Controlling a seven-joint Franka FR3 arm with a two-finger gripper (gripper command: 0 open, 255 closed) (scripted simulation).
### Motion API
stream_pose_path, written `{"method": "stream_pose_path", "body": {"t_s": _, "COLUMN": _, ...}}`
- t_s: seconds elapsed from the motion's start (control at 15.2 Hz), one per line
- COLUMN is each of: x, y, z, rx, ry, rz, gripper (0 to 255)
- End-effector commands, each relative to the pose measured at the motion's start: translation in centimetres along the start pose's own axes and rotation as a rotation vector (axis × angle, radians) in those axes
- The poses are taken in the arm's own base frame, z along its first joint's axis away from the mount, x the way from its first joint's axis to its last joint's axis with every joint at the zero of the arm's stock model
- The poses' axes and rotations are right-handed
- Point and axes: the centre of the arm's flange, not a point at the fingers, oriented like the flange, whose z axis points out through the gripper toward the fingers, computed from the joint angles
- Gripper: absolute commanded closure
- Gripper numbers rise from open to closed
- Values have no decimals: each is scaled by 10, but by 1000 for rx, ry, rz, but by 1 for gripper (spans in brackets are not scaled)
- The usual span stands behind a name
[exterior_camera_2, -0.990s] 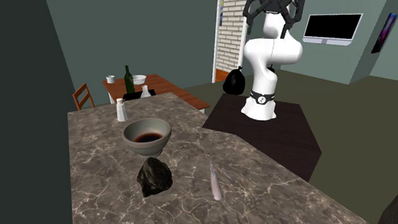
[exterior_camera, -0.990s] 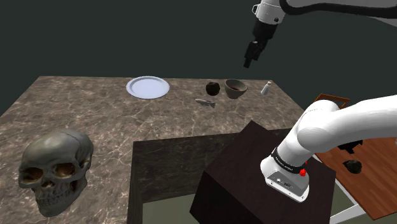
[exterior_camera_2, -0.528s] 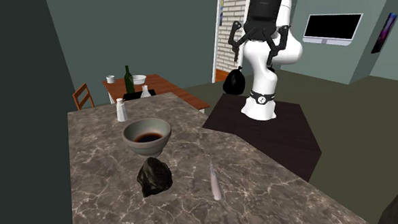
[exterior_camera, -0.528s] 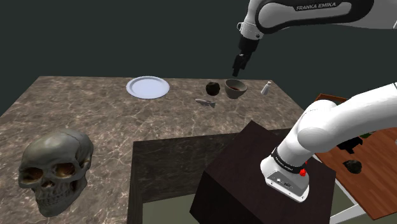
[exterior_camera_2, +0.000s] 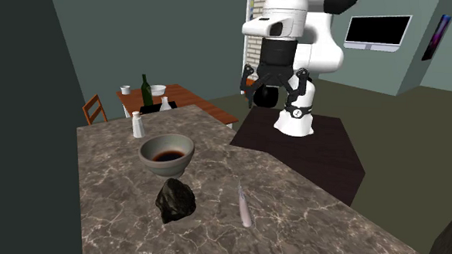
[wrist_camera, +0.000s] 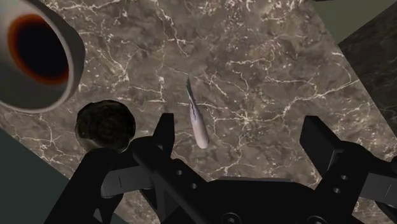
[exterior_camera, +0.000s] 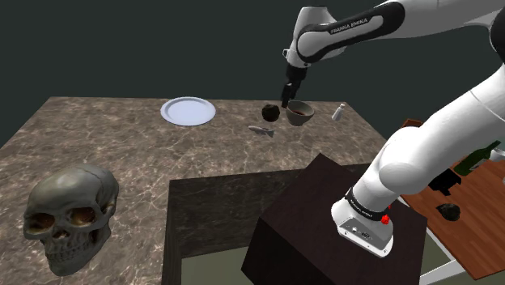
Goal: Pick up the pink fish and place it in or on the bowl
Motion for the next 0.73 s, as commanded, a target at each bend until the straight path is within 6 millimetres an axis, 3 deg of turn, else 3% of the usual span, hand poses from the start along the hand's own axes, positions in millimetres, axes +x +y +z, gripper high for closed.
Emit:
{"method": "stream_pose_path", "body": {"t_s": 0.0, "x": 14, "y": 6, "z": 24, "rx": 8, "ry": -6, "rz": -21, "gripper": 0}}
{"method": "stream_pose_path", "body": {"t_s": 0.66, "x": 84, "y": 42, "z": 136, "rx": 50, "ry": -40, "rz": -119, "gripper": 0}}
